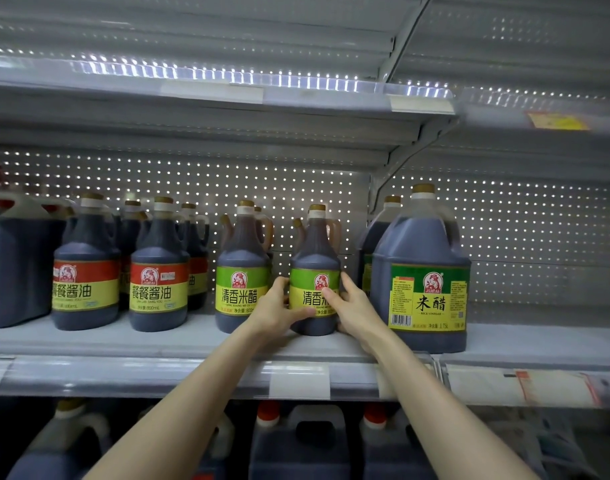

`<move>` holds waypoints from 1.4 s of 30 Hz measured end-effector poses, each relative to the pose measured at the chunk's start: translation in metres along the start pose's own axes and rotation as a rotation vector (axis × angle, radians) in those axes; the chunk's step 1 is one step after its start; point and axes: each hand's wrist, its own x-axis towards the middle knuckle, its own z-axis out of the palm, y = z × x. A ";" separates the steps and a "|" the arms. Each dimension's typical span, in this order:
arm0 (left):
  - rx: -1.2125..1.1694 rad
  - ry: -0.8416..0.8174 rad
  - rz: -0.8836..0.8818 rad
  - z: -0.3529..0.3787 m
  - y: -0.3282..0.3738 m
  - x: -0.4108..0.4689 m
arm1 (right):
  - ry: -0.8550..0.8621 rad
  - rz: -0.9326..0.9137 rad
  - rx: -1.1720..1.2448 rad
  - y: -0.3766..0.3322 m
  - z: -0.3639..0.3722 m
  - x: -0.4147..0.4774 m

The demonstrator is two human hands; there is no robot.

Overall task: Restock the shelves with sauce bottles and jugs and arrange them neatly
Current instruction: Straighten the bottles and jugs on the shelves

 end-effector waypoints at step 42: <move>0.019 0.020 -0.031 -0.004 0.017 -0.014 | 0.086 -0.022 -0.130 -0.031 0.000 -0.029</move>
